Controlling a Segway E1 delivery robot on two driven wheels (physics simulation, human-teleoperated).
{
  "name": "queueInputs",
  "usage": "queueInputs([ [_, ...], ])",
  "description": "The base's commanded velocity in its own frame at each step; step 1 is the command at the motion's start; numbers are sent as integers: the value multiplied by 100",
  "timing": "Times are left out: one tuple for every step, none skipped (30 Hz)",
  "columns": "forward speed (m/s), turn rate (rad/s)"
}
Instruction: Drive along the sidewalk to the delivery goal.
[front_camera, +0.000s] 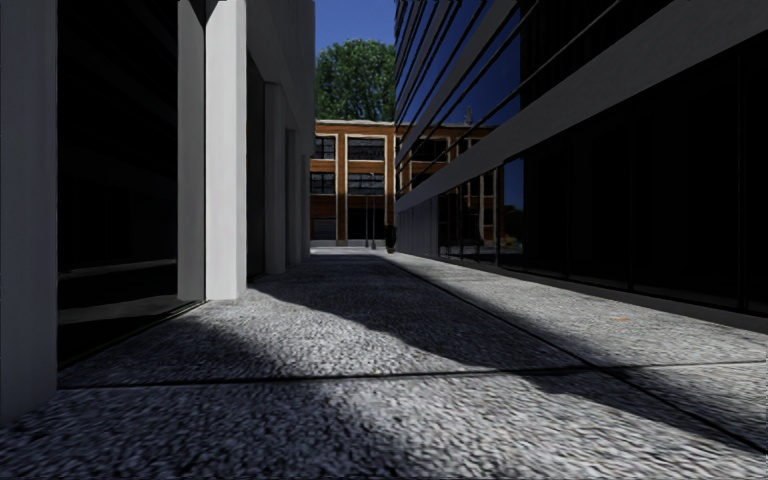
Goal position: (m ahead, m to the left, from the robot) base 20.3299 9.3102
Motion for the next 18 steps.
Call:
queueInputs([
  [200,33],
  [200,35],
  [200,35],
  [200,35],
  [200,35],
  [200,35],
  [200,35],
  [200,35],
  [200,35],
  [200,35],
  [200,35],
  [200,35],
  [200,35],
  [200,35],
  [200,35],
  [200,19],
  [200,0],
  [200,0],
])
